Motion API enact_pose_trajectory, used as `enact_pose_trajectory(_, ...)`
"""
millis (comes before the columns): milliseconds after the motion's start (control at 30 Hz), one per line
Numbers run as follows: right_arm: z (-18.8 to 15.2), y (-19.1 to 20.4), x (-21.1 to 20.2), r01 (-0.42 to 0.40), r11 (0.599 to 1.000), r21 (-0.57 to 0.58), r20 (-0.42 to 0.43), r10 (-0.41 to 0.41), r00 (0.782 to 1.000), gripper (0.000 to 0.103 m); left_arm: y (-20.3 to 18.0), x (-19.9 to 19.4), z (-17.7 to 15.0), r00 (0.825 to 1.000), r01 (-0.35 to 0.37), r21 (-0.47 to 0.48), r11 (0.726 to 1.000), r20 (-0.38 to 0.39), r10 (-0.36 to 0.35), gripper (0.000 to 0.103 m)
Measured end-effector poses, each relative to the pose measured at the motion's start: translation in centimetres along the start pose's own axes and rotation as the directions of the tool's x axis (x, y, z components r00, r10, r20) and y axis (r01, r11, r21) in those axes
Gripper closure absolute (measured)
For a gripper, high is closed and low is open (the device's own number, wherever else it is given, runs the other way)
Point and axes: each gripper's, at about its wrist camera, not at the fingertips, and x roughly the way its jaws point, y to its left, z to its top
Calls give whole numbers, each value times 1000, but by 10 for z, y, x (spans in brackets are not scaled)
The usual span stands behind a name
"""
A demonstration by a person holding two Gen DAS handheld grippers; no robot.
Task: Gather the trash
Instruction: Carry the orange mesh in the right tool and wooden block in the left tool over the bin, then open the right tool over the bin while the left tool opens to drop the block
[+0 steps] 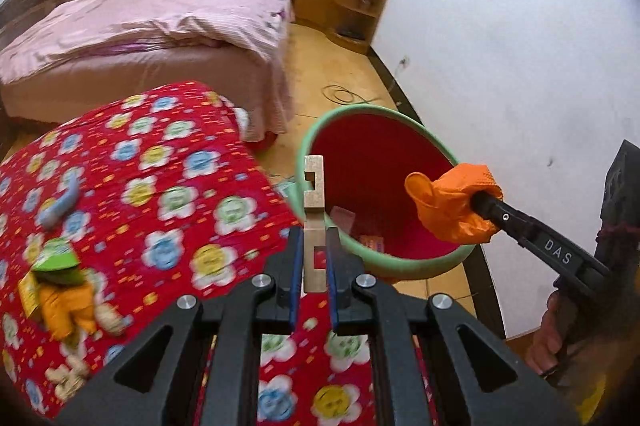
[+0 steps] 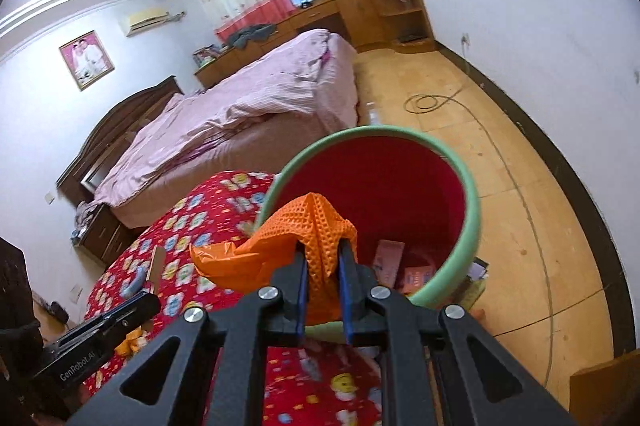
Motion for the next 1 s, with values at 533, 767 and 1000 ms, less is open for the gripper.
enact_pose_trajectory(533, 12, -47, 34, 79, 996, 46, -36, -77, 996, 84, -24, 83, 19, 995, 21, 51, 998, -94, -16, 93)
enact_pose_trajectory(767, 14, -45, 42, 74, 997, 38, -47, -72, 996, 76, -18, 85, 28, 997, 9, 24, 1000, -72, -7, 77)
enact_pose_trajectory(1000, 14, -37, 38, 49, 998, 27, -37, -48, 998, 63, -12, 72, 23, 998, -7, -8, 1000, -64, 7, 76)
